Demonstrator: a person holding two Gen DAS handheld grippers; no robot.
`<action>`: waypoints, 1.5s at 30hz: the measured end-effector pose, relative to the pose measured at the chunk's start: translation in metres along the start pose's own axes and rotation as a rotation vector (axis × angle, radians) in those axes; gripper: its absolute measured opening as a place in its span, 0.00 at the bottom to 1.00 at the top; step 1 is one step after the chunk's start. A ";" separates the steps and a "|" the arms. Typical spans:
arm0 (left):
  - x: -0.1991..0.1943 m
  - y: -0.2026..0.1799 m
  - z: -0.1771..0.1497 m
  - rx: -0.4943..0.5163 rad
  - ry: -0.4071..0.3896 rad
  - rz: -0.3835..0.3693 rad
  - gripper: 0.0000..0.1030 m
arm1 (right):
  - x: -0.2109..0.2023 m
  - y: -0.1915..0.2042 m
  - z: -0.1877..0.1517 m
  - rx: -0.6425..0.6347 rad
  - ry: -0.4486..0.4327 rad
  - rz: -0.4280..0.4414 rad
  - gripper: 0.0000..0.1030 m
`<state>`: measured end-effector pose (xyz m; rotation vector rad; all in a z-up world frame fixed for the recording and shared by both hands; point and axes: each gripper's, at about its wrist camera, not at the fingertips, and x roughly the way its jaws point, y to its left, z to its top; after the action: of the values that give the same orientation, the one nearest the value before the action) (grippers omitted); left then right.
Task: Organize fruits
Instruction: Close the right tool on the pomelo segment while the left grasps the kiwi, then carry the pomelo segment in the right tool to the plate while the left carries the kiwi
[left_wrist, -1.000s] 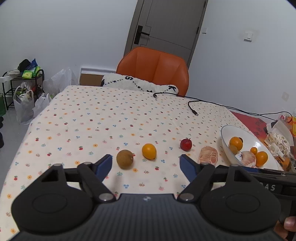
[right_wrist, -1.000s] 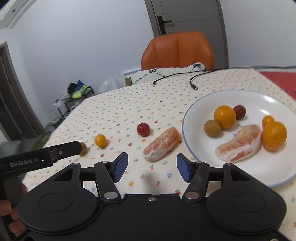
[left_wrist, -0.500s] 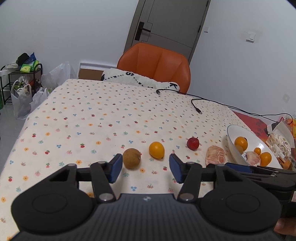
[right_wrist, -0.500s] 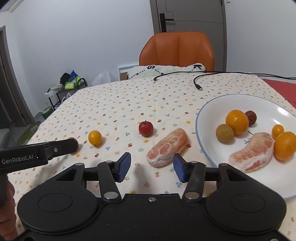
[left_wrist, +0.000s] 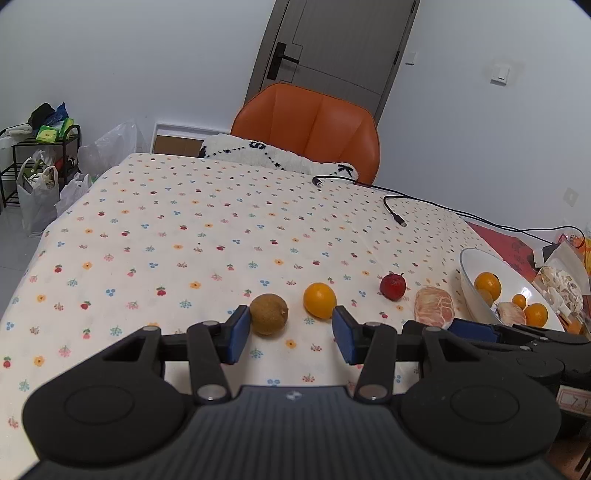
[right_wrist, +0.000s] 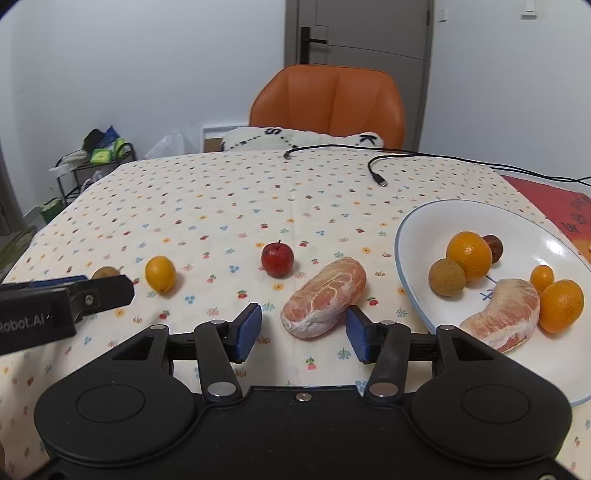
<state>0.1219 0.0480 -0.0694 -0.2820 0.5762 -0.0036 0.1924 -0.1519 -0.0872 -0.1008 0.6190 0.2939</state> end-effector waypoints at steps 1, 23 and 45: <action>0.000 0.000 0.000 0.002 -0.001 -0.001 0.46 | 0.000 0.001 0.000 0.002 -0.003 -0.007 0.49; -0.006 -0.003 -0.009 0.000 0.017 0.013 0.20 | -0.015 -0.010 -0.009 -0.015 -0.008 0.100 0.30; -0.011 -0.010 -0.015 0.007 0.048 0.051 0.24 | -0.028 -0.015 -0.016 -0.021 0.015 0.146 0.43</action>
<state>0.1055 0.0359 -0.0727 -0.2608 0.6312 0.0373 0.1665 -0.1761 -0.0844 -0.0783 0.6395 0.4415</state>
